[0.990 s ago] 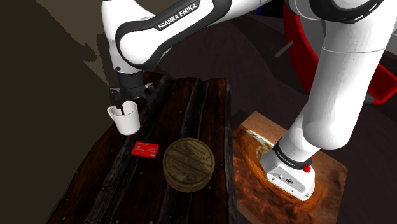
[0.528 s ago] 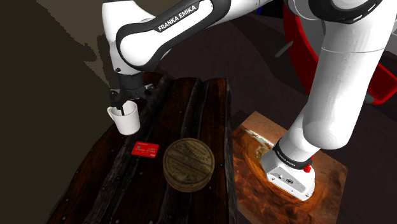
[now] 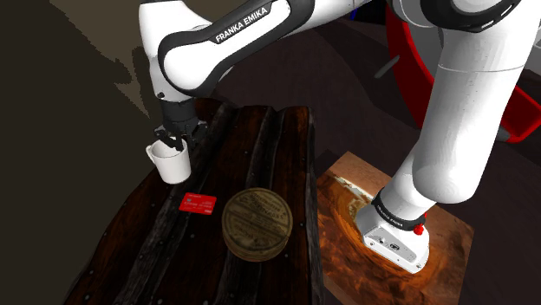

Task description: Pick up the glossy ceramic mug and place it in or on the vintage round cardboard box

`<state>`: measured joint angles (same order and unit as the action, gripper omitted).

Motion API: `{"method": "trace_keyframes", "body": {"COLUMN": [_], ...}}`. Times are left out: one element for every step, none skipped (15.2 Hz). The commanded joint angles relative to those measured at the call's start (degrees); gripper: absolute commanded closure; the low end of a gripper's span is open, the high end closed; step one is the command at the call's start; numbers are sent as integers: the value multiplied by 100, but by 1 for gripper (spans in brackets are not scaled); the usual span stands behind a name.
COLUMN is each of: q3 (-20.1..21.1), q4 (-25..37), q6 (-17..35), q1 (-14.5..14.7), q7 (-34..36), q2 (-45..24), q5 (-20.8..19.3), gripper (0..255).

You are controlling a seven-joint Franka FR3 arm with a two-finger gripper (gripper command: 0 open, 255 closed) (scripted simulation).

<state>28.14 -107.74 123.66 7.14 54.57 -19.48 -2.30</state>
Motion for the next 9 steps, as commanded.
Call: {"method": "trace_keyframes", "body": {"q3": [1,1,10,19,27,35,42,49,55], "q4": [0,-1,28,58,92,126,161,197,235], "q6": [0,2,-64,-129,-195,-262,-328,-395,-463], "q1": [1,1,-7,-15,-22,-29,-35,-41,-47], "q7": [0,0,-7,-14,-20,-25,-31,-36,-41], "q2": [-1,-1,39,78,114,150,185,219,252], "q5": [0,0,20,40,58,76,94,111,127], "gripper": [255,255,255,255,255,255,255,255,255]}}
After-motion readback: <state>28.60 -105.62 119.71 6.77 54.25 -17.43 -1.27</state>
